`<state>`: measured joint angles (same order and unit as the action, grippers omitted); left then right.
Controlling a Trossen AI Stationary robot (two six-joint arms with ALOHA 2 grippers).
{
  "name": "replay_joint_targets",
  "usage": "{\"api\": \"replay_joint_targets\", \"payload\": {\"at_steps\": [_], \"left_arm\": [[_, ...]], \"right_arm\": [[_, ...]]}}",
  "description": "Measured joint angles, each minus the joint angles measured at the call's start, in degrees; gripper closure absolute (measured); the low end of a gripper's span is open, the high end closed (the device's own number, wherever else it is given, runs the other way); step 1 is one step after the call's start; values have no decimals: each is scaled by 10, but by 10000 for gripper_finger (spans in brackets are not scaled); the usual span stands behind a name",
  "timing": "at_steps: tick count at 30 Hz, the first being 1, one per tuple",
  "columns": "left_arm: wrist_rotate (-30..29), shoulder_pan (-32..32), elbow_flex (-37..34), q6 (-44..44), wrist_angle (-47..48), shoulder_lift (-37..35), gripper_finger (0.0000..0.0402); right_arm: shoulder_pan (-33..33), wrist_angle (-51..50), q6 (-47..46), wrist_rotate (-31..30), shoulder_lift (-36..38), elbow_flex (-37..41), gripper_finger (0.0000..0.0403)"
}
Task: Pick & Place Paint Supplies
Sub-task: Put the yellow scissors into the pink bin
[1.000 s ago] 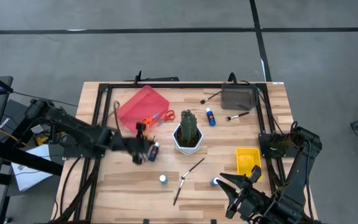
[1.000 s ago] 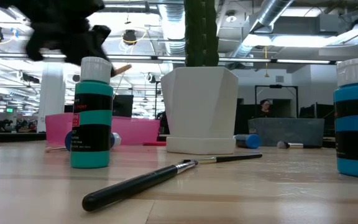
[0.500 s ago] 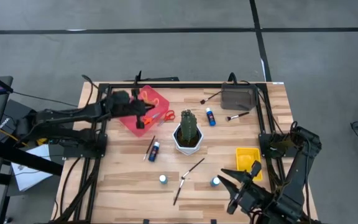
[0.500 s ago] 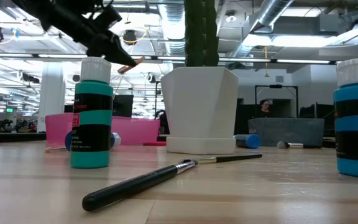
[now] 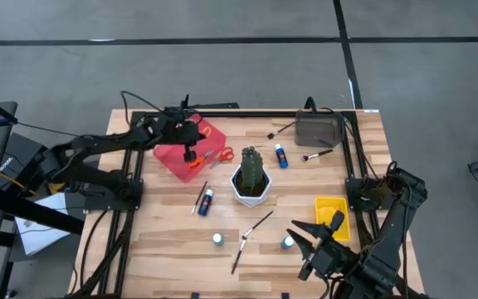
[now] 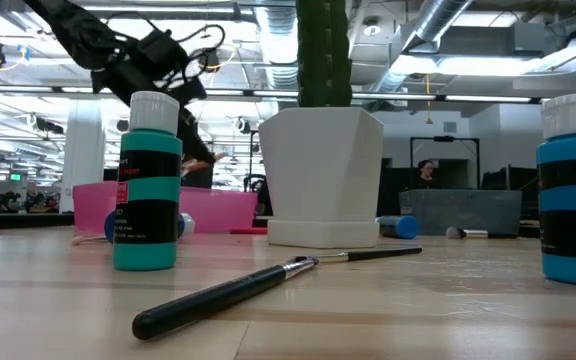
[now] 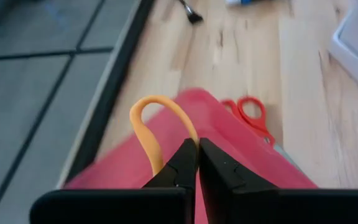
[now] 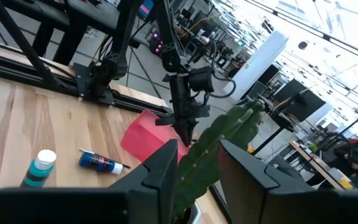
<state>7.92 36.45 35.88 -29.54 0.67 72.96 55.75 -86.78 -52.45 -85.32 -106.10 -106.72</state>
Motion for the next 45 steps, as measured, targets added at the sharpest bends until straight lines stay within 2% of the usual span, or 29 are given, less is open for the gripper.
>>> {"api": "replay_joint_targets", "payload": {"at_steps": [15,26,45], "left_arm": [[-5,16,-1,30,28,56,402],[1,15,-59,48,-26,56,402],[14,15,-67,76,-34,55,402]], "right_arm": [[0,2,-19,13,0,0,294],[0,4,-37,14,0,0,294],[-5,4,-35,14,0,0,294]]}}
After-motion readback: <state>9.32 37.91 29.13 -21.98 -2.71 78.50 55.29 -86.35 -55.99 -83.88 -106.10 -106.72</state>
